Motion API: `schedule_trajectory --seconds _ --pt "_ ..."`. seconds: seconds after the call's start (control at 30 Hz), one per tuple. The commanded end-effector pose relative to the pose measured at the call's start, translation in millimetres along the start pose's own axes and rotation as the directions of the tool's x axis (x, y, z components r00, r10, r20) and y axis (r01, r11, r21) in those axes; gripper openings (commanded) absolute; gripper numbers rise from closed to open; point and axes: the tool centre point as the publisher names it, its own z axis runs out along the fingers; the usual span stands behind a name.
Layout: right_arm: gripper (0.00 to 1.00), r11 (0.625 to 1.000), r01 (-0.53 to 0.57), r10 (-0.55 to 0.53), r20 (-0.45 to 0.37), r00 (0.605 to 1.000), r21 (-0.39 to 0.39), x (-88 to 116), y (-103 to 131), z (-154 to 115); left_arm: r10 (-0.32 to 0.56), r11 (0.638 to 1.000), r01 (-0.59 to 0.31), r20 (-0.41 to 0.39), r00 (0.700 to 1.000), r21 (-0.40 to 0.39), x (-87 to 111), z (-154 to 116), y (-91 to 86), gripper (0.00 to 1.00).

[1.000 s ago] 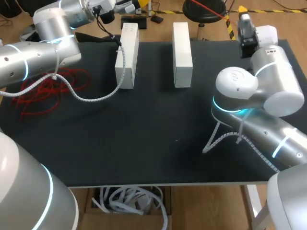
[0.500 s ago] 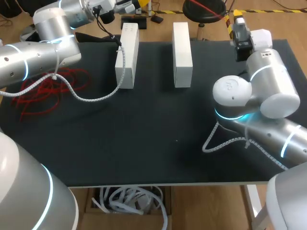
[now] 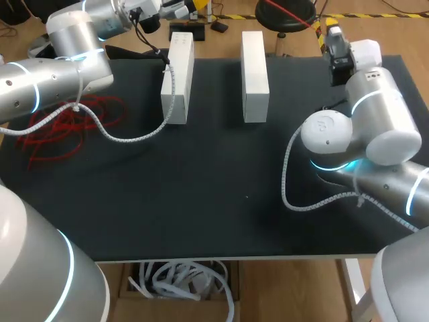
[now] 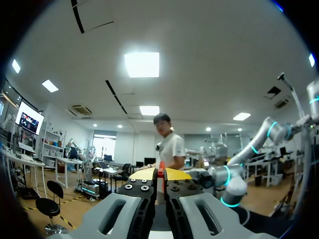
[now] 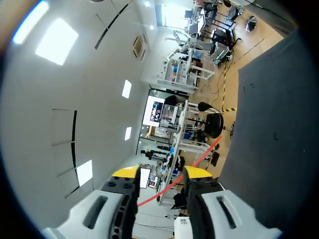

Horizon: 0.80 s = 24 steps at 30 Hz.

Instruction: Grab the tape and strap the tape.

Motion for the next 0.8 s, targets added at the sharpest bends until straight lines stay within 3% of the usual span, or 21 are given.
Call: schedule_trajectory --seconds 0.03,0.07,0.13,0.8 --pt "0.74 1.000 0.003 -0.003 0.007 1.000 -0.005 1.1 -0.8 1.6 0.001 1.000 -0.001 0.002 1.000 0.001 0.7 0.4 0.4 0.00" --pt "0.78 1.000 0.005 -0.005 0.008 1.000 -0.002 0.4 -0.4 2.1 0.001 1.000 -0.001 0.002 1.000 0.001 0.7 0.4 0.4 0.00" --pt "0.99 1.000 0.007 -0.007 0.009 1.000 0.000 -0.3 -0.5 2.5 0.001 1.000 -0.001 0.002 1.000 0.001 0.7 0.4 0.4 0.00" --pt "1.00 1.000 0.001 -0.001 0.012 1.000 -0.003 -5.4 -0.2 11.0 0.001 1.000 -0.001 0.002 1.000 0.001 0.7 0.4 0.4 0.00"
